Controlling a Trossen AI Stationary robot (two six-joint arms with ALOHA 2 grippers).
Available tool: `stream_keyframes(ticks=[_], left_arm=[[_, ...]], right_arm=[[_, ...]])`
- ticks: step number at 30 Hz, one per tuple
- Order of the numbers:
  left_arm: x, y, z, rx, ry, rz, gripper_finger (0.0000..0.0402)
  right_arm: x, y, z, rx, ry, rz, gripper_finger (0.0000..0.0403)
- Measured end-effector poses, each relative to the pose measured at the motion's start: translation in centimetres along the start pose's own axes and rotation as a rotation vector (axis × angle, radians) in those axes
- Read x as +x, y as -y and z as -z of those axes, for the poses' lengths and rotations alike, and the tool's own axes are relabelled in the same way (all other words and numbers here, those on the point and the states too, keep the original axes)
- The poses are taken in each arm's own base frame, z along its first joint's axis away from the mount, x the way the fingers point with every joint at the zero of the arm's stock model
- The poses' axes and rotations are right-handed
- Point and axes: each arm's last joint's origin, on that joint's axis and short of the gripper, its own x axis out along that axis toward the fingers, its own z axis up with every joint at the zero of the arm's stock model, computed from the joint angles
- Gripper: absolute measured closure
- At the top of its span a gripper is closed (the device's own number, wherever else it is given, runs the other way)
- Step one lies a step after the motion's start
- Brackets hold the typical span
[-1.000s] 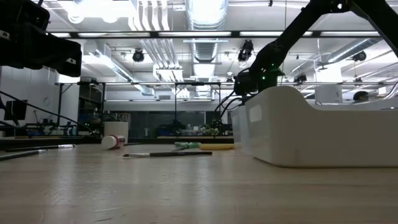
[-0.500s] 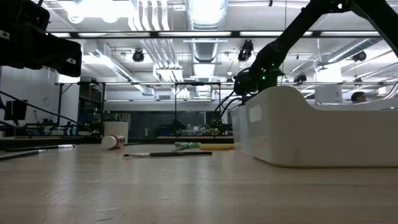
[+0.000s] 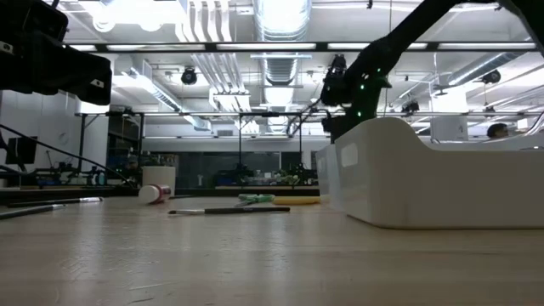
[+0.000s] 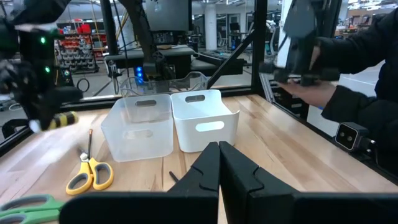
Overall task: Pick & Place Paint Supplies
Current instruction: Put the yellow paint bottle into the left transparent bin
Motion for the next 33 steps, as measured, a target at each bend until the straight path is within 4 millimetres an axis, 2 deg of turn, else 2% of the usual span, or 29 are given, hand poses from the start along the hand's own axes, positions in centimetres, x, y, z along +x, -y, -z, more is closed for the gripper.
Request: stream_keyframes(ticks=[4,8,12,18,26,33], left_arm=[[0.0,0.0,0.0,0.000,0.001,0.000,0.0398],[0.0,0.0,0.0,0.000,0.000,0.000,0.0398],[0.0,0.0,0.0,0.000,0.001,0.000,0.0398],[0.0,0.0,0.0,0.000,0.001,0.000,0.0398],[0.0,0.0,0.0,0.000,0.000,0.000,0.0398],[0.0,0.0,0.0,0.000,0.000,0.000,0.0398]], right_arm=[[-2.8,-0.1,-0.3,0.041,0.141,-0.010,0.0289],[-5.7,-1.0,0.2,0.053,0.256,-0.016,0.0289],[-8.7,-2.2,1.8,0.062,0.367,-0.019,0.0289],[-12.7,-3.5,5.4,0.173,0.578,-0.006,0.0290],[-15.1,-6.1,10.6,0.286,0.724,0.061,0.0290],[-16.5,-8.0,13.0,0.297,0.805,0.091,0.0290]])
